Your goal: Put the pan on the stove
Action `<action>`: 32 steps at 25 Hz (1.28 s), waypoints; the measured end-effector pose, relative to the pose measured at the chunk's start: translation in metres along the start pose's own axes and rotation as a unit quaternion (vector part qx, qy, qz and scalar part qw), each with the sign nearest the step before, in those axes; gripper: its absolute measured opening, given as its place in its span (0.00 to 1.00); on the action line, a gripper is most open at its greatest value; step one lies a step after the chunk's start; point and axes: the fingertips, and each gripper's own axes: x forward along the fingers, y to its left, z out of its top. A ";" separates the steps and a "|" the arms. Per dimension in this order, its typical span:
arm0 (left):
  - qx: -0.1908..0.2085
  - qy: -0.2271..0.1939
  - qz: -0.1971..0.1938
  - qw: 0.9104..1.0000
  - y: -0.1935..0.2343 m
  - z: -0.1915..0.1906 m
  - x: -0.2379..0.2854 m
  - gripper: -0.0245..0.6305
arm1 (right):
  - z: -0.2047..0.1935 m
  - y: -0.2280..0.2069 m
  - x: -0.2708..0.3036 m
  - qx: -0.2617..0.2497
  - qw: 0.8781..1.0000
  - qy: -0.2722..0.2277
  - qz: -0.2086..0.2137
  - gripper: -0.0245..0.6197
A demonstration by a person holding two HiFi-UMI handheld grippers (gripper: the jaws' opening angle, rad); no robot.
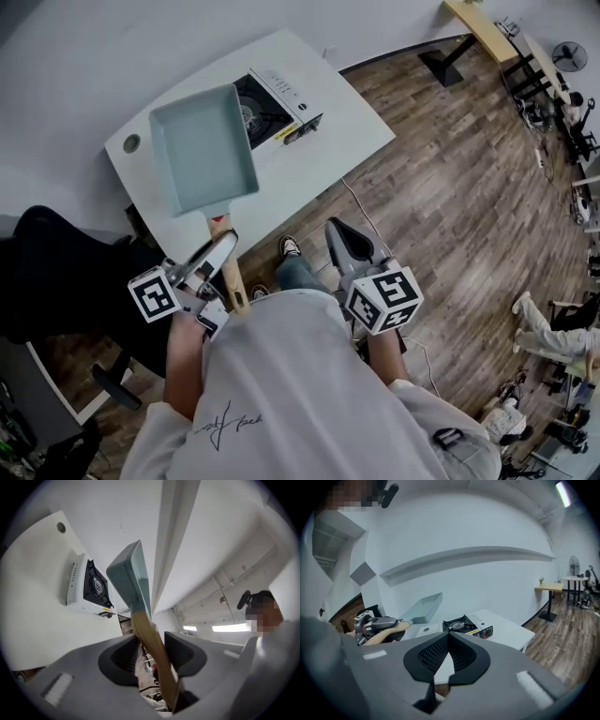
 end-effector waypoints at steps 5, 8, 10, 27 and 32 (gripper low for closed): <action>-0.007 -0.028 0.007 1.000 0.010 0.026 0.029 0.34 | 0.017 -0.027 0.033 0.019 1.000 0.005 0.024 0.03; -0.007 -0.047 0.012 0.999 0.008 0.035 0.045 0.34 | 0.030 -0.042 0.046 0.010 0.999 0.008 0.037 0.03; -0.006 -0.059 0.016 0.998 0.010 0.040 0.056 0.34 | 0.038 -0.054 0.056 0.009 0.999 0.010 0.049 0.03; -0.009 -0.153 0.044 0.987 0.037 0.060 0.107 0.34 | 0.047 -0.115 0.105 -0.006 0.990 0.043 0.132 0.03; 0.005 -0.150 0.062 0.987 0.054 0.068 0.119 0.34 | 0.037 -0.120 0.114 -0.007 0.988 0.064 0.142 0.03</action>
